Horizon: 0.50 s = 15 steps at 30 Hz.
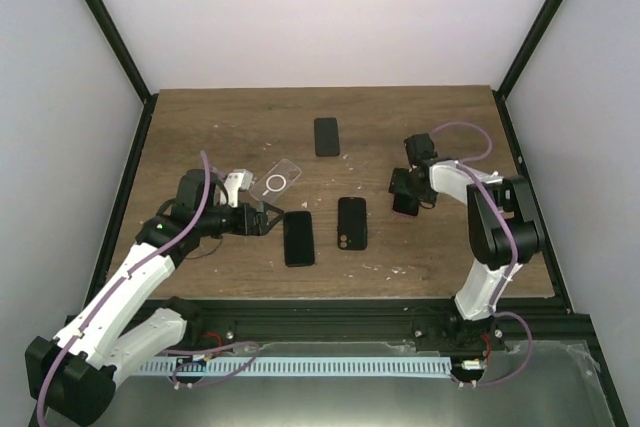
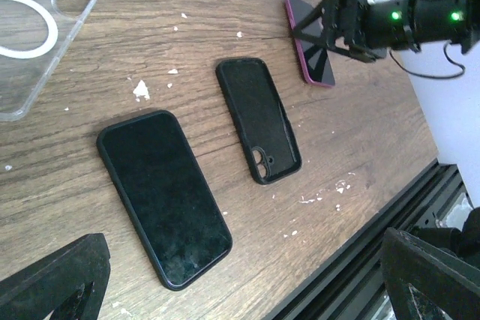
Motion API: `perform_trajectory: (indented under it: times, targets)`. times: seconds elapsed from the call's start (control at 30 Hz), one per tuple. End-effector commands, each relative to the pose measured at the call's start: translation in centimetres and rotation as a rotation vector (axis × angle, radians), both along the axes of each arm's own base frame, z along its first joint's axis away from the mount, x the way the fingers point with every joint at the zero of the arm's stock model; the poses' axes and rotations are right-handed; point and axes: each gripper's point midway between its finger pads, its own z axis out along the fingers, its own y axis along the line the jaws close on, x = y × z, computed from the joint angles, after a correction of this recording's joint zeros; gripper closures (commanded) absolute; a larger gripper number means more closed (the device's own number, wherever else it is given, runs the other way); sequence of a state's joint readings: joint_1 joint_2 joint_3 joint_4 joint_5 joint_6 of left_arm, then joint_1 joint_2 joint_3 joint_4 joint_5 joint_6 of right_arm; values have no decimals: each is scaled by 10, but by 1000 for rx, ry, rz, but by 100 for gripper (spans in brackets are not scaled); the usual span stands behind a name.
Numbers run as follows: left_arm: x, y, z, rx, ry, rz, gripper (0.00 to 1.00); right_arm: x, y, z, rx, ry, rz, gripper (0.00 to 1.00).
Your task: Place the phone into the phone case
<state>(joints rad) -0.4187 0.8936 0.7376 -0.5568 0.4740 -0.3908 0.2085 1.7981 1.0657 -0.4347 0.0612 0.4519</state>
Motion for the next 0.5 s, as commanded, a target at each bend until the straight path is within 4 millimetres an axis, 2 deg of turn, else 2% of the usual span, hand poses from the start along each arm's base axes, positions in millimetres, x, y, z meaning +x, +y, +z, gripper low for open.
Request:
perform_trajectory:
  times: [0.0, 0.17, 0.37, 0.47]
  targets:
    - [3, 7, -5, 24, 19, 51, 0, -36, 27, -7, 55, 46, 108, 21]
    - [1, 3, -5, -11, 36, 46, 0, -60, 42, -6, 68, 49, 165, 21]
    - [-2, -1, -11, -48, 74, 45, 1, -67, 38, -11, 31, 46, 164, 21]
    - [-2, -4, -12, -63, 87, 36, 5, -68, 41, -9, 19, 37, 174, 22]
